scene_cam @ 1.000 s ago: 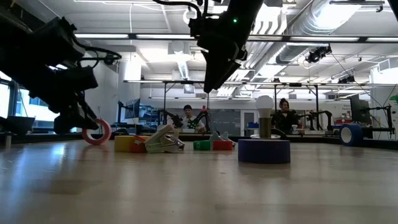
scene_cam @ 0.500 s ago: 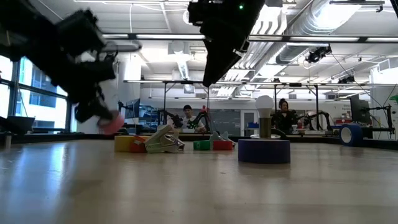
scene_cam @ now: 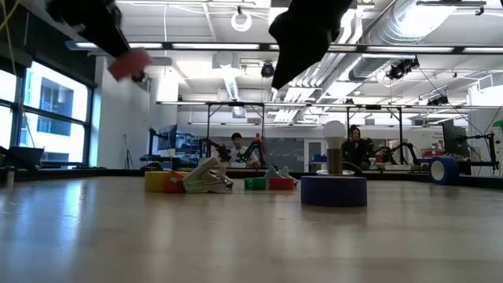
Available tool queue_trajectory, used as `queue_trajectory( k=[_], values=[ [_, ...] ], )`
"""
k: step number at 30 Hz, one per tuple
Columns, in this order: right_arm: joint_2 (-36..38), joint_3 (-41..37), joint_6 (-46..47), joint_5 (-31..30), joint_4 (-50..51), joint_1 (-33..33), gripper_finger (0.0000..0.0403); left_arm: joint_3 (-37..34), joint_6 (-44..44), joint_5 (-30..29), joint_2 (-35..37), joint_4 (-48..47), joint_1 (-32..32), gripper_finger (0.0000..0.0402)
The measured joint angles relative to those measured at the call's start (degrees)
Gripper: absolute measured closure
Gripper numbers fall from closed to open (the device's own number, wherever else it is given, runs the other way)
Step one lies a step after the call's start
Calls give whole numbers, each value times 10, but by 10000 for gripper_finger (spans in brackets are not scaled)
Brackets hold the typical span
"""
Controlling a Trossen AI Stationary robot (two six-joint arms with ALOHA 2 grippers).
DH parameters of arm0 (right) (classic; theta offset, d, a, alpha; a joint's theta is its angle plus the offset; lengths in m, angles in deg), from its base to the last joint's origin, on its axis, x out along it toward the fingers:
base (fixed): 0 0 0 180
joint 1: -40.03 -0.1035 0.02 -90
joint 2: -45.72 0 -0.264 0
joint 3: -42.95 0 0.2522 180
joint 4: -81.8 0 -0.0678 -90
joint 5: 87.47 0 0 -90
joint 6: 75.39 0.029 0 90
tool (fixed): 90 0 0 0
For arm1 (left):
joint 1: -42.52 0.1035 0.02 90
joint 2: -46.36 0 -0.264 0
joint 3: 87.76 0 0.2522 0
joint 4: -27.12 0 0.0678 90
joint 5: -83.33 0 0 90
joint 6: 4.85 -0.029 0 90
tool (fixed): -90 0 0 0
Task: Pick and place Stapler, Stapler remover, tape
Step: Put the pink tape into the black bin
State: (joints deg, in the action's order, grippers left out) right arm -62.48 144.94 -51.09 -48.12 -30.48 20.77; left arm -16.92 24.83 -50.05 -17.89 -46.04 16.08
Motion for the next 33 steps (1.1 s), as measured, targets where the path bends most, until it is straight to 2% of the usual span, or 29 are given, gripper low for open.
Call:
queue_trajectory(
  k=[2,7,11,15,25,33],
  values=[
    [0,0,17,-7,8,-12,100,26,50,39,0,-46,-28,371],
    [0,0,51,-19,12,-38,100,50,228,196,-4,-102,-83,371],
    [0,0,80,-21,12,-55,100,50,354,266,-37,-130,-150,371],
    [0,0,115,-45,11,-69,100,50,429,327,-87,-119,-209,371],
    [0,0,147,-38,-20,-105,100,50,558,400,-184,-29,-313,371],
    [0,0,144,-22,-61,-133,100,50,611,405,-221,-19,-341,365]
  ],
)
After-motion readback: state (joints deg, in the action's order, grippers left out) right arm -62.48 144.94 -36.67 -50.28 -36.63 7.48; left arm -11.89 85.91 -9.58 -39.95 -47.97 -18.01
